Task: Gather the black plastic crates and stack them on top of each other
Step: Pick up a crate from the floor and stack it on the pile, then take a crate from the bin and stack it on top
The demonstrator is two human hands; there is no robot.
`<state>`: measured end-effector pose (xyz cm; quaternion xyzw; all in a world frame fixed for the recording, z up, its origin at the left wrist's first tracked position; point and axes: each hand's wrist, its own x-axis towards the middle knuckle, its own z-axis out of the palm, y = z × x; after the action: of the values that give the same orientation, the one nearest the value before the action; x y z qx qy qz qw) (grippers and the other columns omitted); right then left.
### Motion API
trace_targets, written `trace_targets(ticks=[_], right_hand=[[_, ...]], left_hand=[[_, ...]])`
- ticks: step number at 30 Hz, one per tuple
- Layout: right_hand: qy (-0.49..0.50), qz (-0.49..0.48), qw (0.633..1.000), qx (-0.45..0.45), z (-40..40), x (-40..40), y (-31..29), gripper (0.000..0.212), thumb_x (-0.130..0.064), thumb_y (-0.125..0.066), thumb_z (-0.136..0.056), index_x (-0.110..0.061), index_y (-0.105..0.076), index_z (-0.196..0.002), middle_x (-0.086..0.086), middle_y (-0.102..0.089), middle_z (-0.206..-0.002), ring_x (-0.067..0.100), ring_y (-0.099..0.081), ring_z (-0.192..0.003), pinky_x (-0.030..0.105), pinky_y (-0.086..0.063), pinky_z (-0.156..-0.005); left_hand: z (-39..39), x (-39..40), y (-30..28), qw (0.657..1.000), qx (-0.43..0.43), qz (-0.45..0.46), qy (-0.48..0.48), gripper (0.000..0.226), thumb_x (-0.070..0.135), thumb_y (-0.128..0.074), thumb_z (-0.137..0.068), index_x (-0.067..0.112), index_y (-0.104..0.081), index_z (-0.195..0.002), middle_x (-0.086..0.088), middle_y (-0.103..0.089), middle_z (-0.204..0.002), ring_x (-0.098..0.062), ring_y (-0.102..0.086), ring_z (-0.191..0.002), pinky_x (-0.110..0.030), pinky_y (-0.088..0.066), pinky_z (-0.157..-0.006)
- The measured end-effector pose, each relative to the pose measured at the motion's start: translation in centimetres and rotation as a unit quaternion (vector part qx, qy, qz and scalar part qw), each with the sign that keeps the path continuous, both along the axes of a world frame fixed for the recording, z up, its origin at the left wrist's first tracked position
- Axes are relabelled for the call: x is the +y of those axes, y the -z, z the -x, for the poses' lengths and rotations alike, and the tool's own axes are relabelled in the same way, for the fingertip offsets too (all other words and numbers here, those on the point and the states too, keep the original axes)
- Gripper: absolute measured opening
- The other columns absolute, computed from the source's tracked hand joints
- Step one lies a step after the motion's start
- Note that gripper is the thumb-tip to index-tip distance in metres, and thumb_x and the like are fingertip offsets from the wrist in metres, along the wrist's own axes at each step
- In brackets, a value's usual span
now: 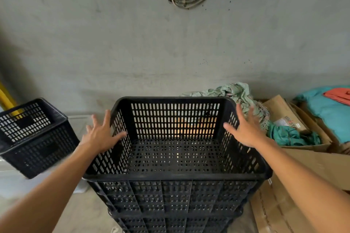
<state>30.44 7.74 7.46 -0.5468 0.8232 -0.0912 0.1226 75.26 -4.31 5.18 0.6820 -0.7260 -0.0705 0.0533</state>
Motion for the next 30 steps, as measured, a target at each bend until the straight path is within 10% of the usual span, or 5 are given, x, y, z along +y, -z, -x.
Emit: trace_targets(ticks=[14, 30], right_hand=[[-0.068, 0.014, 0.996, 0.058, -4.8, -5.2, -1.4, 0.072, -0.07, -0.009, -0.094, -0.039, 0.021, -0.152, 0.003, 0.03, -0.161, 0.027, 0.025, -0.148, 0.065, 0.009, -0.113], [-0.265, 0.048, 0.963, 0.014, -38.4, -13.6, -4.1, 0.071, -0.067, -0.01, -0.096, -0.037, 0.016, -0.155, 0.006, 0.024, -0.163, 0.029, 0.02, -0.15, 0.06, 0.007, -0.116]], left_hand=[[-1.0, 0.4, -2.3, 0.996, 0.026, 0.068, -0.043, 0.078, 0.066, -0.027, -0.095, 0.02, -0.018, -0.158, -0.009, -0.022, -0.165, -0.034, -0.02, -0.151, -0.056, -0.022, -0.118], [-21.9, 3.4, -2.9, 0.979, 0.024, 0.119, -0.161, 0.076, 0.067, -0.028, -0.095, 0.027, -0.014, -0.159, -0.005, -0.015, -0.167, -0.035, -0.008, -0.153, -0.056, -0.005, -0.12]])
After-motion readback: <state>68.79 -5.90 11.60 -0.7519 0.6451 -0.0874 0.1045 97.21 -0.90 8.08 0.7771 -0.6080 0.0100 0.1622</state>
